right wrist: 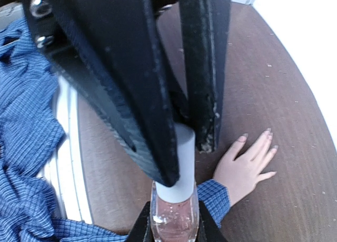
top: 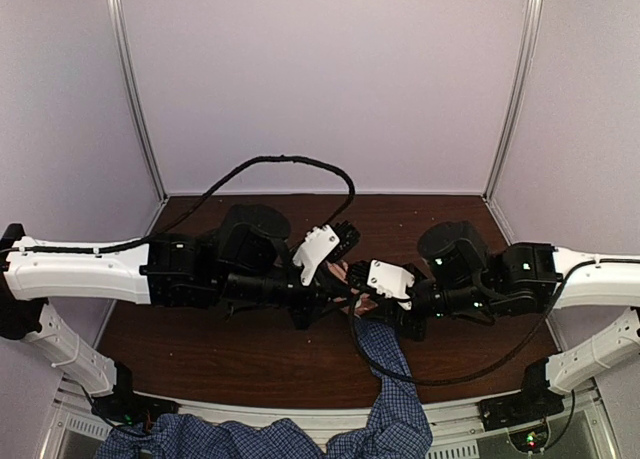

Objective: Paint the nails
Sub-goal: Unscrew the cap of the nail polish bottle.

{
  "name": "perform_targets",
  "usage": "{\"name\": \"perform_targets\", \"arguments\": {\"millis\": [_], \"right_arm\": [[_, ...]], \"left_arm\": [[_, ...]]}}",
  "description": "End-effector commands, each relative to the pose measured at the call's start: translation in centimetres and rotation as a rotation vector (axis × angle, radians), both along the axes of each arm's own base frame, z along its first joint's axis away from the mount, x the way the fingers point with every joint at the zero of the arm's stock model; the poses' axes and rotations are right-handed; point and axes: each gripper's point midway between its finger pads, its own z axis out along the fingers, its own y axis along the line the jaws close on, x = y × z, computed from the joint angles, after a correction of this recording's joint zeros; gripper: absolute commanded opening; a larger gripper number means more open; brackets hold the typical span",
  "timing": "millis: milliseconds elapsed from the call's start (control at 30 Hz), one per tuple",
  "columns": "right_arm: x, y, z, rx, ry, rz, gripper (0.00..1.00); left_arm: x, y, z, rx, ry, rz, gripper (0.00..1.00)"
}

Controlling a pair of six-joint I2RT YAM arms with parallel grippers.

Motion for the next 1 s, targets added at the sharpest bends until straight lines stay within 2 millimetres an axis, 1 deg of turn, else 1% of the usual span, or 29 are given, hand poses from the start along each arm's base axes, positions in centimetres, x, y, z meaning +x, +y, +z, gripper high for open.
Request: {"name": "perform_targets", "arguments": {"millis": [0,133,233,267,333,367,400,500,567,600,633,700,733,767,833,900,967], "right_arm": [[3.2,0.3,3.4,0.121,-0.122,-0.165,0.00],[3.9,0.4,2.8,0.092,-0.139,-0.197,0.00],[4.0,0.4,2.6,0.088,-0.136,-0.203,0.00],[3.9,0.5,2.6,0.092,-0.129,-0.195,0.00],[3.6,0.5,2.7,0.103,-0.119,-0.184,0.00],[3.4,0.5,2.7,0.109,-0.113,-0.176,0.00],[3.2,0.4,2.8,0.115,-0.106,-0.168,0.00],[2.5,0.3,2.8,0.138,-0.082,-0.141,0.00],[2.1,0.3,2.9,0.158,-0.058,-0.122,0.00],[1.5,0.5,3.0,0.171,-0.039,-0.095,0.00],[1.2,0.5,3.1,0.182,-0.027,-0.081,0.00],[0.4,0.6,3.4,0.203,0.001,-0.039,0.00],[-0.1,0.8,3.7,0.217,0.018,-0.005,0.00],[-1.2,1.1,4.0,0.238,0.049,0.054,0.00],[-2.9,1.4,5.1,0.283,0.087,0.143,0.00],[-4.6,1.7,6.4,0.330,0.121,0.229,0.00],[-6.0,1.8,7.7,0.370,0.151,0.300,0.00]], "left_arm": [[3.1,-0.2,0.8,-0.075,0.072,0.252,0.00],[3.9,0.0,0.0,-0.062,0.122,0.339,0.00],[4.0,0.2,0.1,-0.064,0.128,0.354,0.00],[4.0,0.3,0.3,-0.067,0.125,0.355,0.05],[3.9,0.7,1.0,-0.073,0.105,0.342,0.25],[3.9,1.0,1.4,-0.074,0.088,0.336,0.33],[3.9,1.3,1.8,-0.074,0.071,0.330,0.39],[3.4,2.3,3.1,-0.084,0.015,0.282,0.51],[2.5,2.7,4.2,-0.112,-0.037,0.202,0.58],[1.8,2.8,4.8,-0.134,-0.057,0.154,0.61],[1.1,2.9,5.7,-0.171,-0.084,0.107,0.65],[-0.5,3.2,6.7,-0.221,-0.127,-0.002,0.67],[-1.7,3.3,7.0,-0.242,-0.141,-0.076,0.68],[-2.7,3.5,7.6,-0.269,-0.162,-0.134,0.68],[-4.7,3.8,8.0,-0.301,-0.202,-0.255,0.67],[-6.8,4.2,9.4,-0.389,-0.267,-0.379,0.65],[-8.2,4.7,10.0,-0.457,-0.315,-0.454,0.65]]}}
